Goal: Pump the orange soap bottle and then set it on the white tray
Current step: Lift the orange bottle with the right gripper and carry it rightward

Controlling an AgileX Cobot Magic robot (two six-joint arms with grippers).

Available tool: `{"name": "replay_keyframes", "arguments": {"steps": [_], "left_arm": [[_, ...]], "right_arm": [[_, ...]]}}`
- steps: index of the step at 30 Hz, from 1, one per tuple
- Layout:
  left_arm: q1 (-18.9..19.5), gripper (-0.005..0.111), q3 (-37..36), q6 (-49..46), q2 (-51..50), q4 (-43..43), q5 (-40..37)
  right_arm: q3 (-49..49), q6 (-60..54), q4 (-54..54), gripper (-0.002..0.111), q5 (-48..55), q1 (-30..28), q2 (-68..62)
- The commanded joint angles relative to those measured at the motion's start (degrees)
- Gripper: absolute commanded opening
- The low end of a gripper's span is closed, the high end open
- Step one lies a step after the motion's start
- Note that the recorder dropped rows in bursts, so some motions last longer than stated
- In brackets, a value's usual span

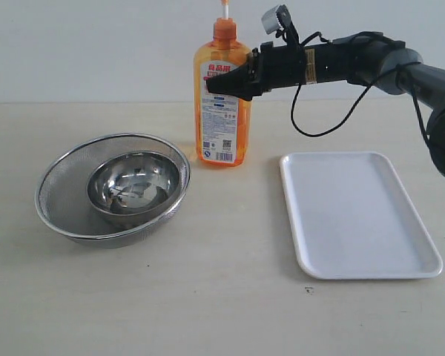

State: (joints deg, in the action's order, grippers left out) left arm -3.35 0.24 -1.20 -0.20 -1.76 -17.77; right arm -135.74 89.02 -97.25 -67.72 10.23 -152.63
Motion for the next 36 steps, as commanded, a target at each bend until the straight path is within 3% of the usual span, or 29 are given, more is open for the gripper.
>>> {"name": "replay_keyframes", "arguments": {"steps": [1, 20, 36], "left_arm": [[0.2, 0.005, -0.2, 0.3, 0.2, -0.6, 0.2], [0.2, 0.005, -0.2, 0.3, 0.2, -0.6, 0.2], [0.2, 0.005, -0.2, 0.3, 0.2, -0.6, 0.2]], "right_arm": [[0.2, 1.1, -2.7, 0.0, -1.2, -0.6, 0.0], [0.2, 3.3, -2.7, 0.0, -2.2, -2.6, 1.7], [0.2, 7.3, -2.7, 0.0, 6.3, -2.7, 5.1]]}}
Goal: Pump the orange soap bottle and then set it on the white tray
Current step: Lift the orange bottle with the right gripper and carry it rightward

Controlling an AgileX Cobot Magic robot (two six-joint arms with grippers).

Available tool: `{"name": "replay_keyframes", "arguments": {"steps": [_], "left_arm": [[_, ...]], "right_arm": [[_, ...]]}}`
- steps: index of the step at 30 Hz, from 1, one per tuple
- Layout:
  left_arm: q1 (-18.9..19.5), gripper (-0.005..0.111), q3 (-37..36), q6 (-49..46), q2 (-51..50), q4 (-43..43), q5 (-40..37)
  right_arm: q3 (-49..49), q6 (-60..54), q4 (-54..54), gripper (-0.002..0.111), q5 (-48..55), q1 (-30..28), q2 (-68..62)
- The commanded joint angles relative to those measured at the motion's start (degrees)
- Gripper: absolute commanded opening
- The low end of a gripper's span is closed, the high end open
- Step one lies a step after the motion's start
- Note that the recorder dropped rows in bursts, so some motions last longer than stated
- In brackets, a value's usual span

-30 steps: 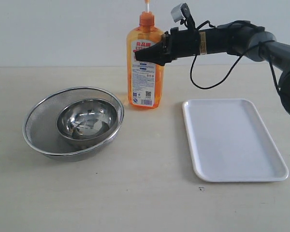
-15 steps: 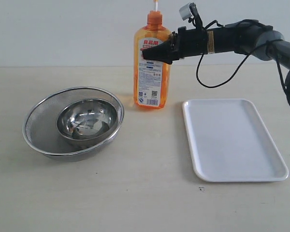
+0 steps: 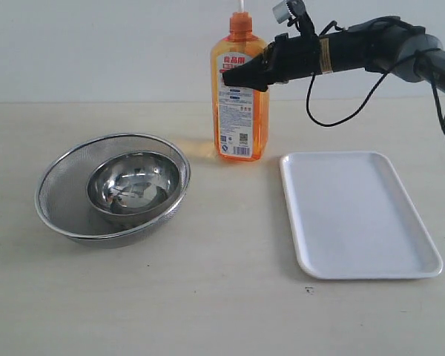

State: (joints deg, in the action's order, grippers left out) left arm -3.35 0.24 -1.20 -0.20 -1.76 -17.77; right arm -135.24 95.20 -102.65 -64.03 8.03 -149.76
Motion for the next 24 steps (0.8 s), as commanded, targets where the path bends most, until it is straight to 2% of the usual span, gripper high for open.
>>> {"name": "replay_keyframes", "arguments": {"steps": [1, 8, 24], "left_arm": [[0.2, 0.005, -0.2, 0.3, 0.2, -0.6, 0.2], [0.2, 0.005, -0.2, 0.3, 0.2, -0.6, 0.2], [0.2, 0.005, -0.2, 0.3, 0.2, -0.6, 0.2]], "right_arm": [[-0.3, 1.8, 2.7, 0.0, 3.6, -0.5, 2.5], [-0.3, 3.9, 2.7, 0.0, 13.8, 0.0, 4.4], [-0.3, 7.2, 2.7, 0.0, 22.8, 3.7, 4.8]]}}
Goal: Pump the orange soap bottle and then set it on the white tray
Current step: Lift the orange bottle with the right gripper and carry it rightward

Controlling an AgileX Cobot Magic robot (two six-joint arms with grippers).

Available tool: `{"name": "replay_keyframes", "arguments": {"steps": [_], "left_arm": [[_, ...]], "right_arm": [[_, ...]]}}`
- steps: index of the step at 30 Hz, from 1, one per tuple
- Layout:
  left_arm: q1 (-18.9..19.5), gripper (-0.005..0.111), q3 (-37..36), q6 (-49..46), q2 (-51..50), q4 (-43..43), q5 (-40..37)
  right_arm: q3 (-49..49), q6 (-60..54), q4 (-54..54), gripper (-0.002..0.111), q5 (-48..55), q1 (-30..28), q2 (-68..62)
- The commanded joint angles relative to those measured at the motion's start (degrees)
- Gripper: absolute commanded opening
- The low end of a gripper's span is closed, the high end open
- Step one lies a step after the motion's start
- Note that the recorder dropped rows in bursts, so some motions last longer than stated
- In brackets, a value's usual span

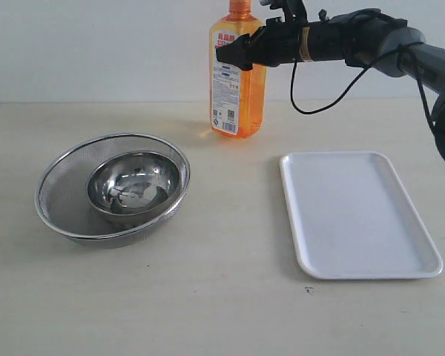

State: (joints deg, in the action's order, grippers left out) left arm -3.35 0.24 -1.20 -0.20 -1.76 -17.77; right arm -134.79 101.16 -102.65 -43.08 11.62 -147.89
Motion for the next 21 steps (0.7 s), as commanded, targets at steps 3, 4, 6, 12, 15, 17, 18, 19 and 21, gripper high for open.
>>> {"name": "replay_keyframes", "arguments": {"steps": [3, 4, 6, 12, 15, 17, 18, 19, 21], "left_arm": [[0.2, 0.005, -0.2, 0.3, 0.2, -0.6, 0.2], [0.2, 0.005, -0.2, 0.3, 0.2, -0.6, 0.2], [0.2, 0.005, -0.2, 0.3, 0.2, -0.6, 0.2], [0.2, 0.005, -0.2, 0.3, 0.2, -0.6, 0.2], [0.2, 0.005, -0.2, 0.3, 0.2, -0.6, 0.2], [0.2, 0.005, -0.2, 0.3, 0.2, -0.6, 0.2], [0.2, 0.005, -0.2, 0.3, 0.2, -0.6, 0.2], [0.2, 0.005, -0.2, 0.3, 0.2, -0.6, 0.2], [0.2, 0.005, -0.2, 0.3, 0.2, -0.6, 0.2]], "right_arm": [[-0.7, 1.9, 2.7, 0.0, 4.2, 0.1, 2.9], [-0.7, 1.9, 2.7, 0.0, 4.9, 0.1, 3.0], [-0.7, 1.9, 2.7, 0.0, 6.0, 0.1, 3.3], [-0.7, 1.9, 2.7, 0.0, 11.3, 0.1, 4.0], [-0.7, 2.2, 2.7, 0.0, 14.3, 0.1, 4.1], [-0.7, 2.4, 2.7, 0.0, 15.8, 0.1, 4.1], [-0.7, 2.4, 2.7, 0.0, 16.7, 0.1, 4.1], [-0.7, 2.4, 2.7, 0.0, 17.5, 0.1, 4.1], [-0.7, 2.4, 2.7, 0.0, 19.7, 0.1, 4.1]]}}
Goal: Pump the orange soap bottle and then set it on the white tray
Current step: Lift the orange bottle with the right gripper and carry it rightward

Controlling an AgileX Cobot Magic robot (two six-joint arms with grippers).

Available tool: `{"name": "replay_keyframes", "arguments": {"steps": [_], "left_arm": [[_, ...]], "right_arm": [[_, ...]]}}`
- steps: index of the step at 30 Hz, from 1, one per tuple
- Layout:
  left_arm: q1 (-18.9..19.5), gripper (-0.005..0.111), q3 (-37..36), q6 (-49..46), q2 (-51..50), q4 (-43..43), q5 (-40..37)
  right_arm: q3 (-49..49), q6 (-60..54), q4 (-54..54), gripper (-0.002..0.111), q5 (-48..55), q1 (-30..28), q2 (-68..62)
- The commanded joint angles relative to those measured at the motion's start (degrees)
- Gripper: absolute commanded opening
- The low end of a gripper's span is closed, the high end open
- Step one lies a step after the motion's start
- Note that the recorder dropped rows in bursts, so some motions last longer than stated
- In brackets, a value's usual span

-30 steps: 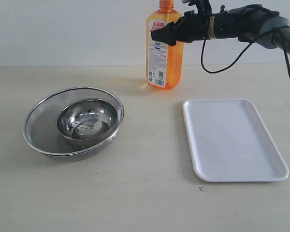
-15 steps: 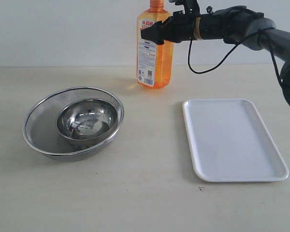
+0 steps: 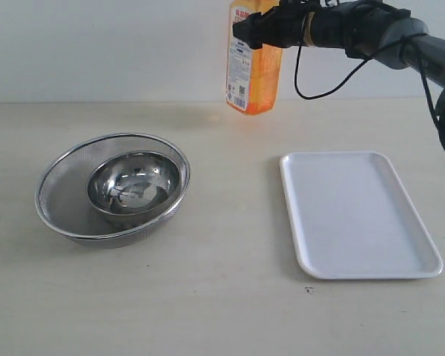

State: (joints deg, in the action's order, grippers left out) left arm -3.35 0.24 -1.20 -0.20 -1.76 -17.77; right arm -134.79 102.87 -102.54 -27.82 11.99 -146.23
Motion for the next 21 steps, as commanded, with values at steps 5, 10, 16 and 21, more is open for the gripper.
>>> {"name": "replay_keyframes", "arguments": {"steps": [5, 10, 16, 21], "left_arm": [[0.2, 0.005, -0.2, 0.3, 0.2, -0.6, 0.2], [0.2, 0.005, -0.2, 0.3, 0.2, -0.6, 0.2], [0.2, 0.005, -0.2, 0.3, 0.2, -0.6, 0.2], [0.2, 0.005, -0.2, 0.3, 0.2, -0.6, 0.2]], "right_arm": [[-0.7, 0.5, 2.6, 0.0, 10.2, 0.0, 2.4], [-0.7, -1.2, 2.6, 0.0, 11.3, 0.0, 2.4], [-0.7, -3.4, 2.6, 0.0, 13.2, 0.0, 2.4], [-0.7, -6.7, 2.6, 0.0, 13.8, 0.0, 2.4]]}}
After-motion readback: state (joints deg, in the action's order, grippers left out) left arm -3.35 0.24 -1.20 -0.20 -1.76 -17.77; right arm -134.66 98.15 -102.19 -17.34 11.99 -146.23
